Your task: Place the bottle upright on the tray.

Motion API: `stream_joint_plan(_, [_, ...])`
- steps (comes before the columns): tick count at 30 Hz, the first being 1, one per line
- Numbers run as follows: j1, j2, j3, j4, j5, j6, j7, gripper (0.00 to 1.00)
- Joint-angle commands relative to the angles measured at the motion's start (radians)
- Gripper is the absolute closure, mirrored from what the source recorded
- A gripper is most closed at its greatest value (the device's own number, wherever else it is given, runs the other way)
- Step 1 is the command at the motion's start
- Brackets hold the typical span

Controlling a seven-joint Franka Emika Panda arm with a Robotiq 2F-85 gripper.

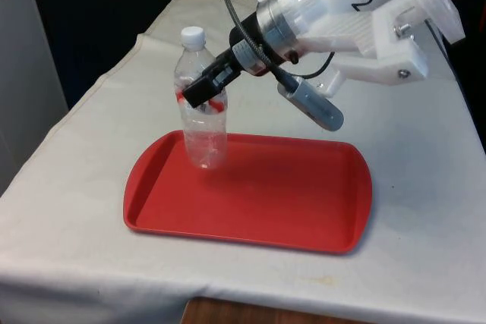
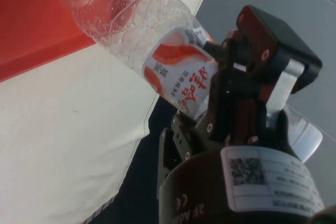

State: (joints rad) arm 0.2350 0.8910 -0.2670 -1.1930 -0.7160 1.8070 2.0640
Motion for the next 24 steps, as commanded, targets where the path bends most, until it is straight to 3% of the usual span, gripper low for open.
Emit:
stream_joint_plan(1, [-0.001,0.006,0.001,0.005,0.000,0.006,0.005,1.00])
stream_joint_plan(24, [0.003,0.040,0.012,0.013,-0.002,0.000,0.037,1.00])
